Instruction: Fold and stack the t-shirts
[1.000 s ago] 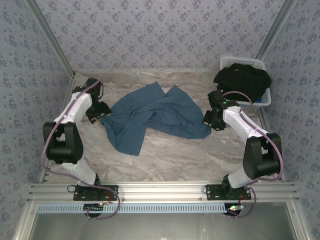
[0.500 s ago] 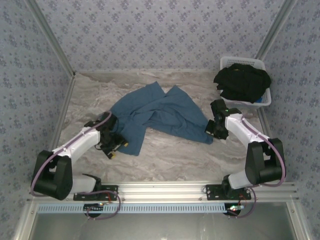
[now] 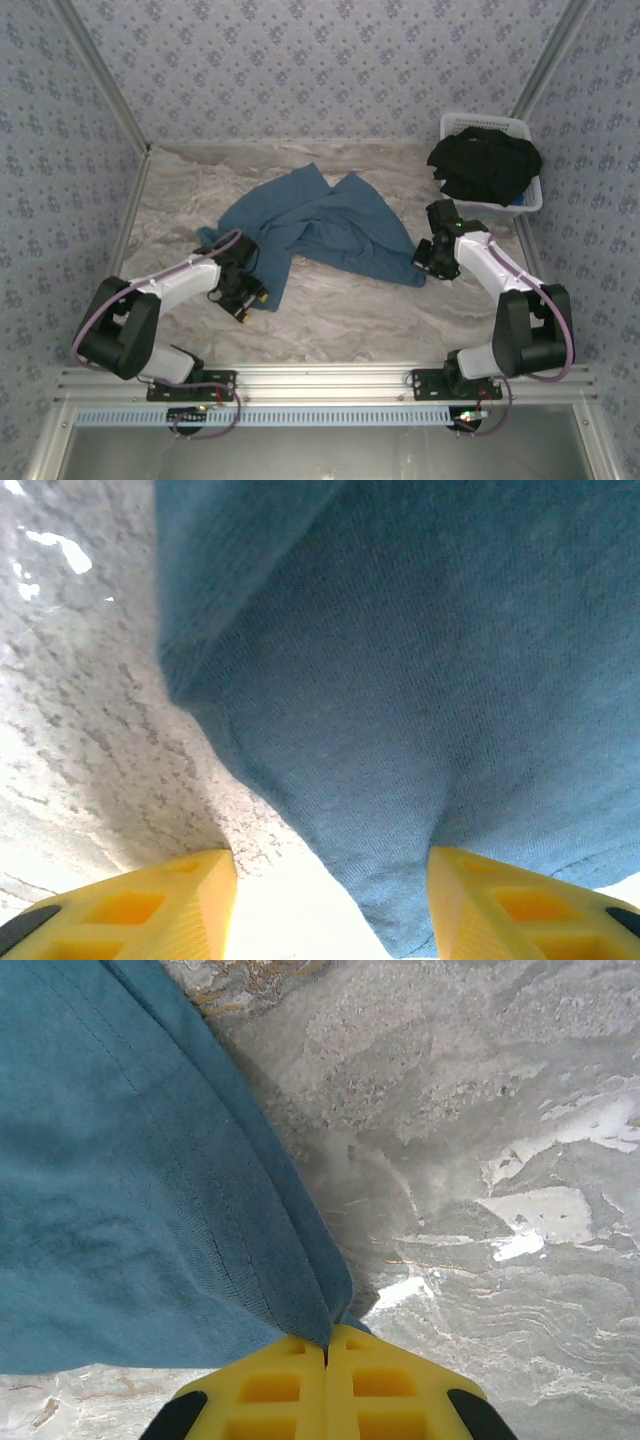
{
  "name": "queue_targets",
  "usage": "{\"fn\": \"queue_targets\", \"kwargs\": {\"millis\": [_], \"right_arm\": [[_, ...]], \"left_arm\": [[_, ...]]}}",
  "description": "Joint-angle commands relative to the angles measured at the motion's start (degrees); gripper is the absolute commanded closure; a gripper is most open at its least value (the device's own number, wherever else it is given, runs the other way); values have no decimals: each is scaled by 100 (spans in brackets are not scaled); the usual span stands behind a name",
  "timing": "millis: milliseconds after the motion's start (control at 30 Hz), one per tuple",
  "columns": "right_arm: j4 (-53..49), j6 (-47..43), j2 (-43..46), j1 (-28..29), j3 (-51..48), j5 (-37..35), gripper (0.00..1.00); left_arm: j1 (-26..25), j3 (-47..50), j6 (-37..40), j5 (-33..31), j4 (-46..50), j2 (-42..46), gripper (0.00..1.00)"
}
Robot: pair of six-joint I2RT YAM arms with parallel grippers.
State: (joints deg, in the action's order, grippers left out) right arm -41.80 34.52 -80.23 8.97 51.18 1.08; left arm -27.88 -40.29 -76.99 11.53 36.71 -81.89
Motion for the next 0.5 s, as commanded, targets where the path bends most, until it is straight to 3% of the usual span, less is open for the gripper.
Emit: {"fn": "queue_targets", "kwargs": {"millis": [0, 167, 467], "right_arm": [[-69, -77, 137, -29, -64, 35, 100], [-48, -72, 147, -21, -35, 17, 100], [-39, -22, 209, -11, -73, -7, 100]], "left_arm": [[-321, -165, -646, 135, -459, -210, 46], [-587, -30, -1396, 112, -810, -87, 46], [-1127, -724, -1967, -142, 110, 104, 39]]}}
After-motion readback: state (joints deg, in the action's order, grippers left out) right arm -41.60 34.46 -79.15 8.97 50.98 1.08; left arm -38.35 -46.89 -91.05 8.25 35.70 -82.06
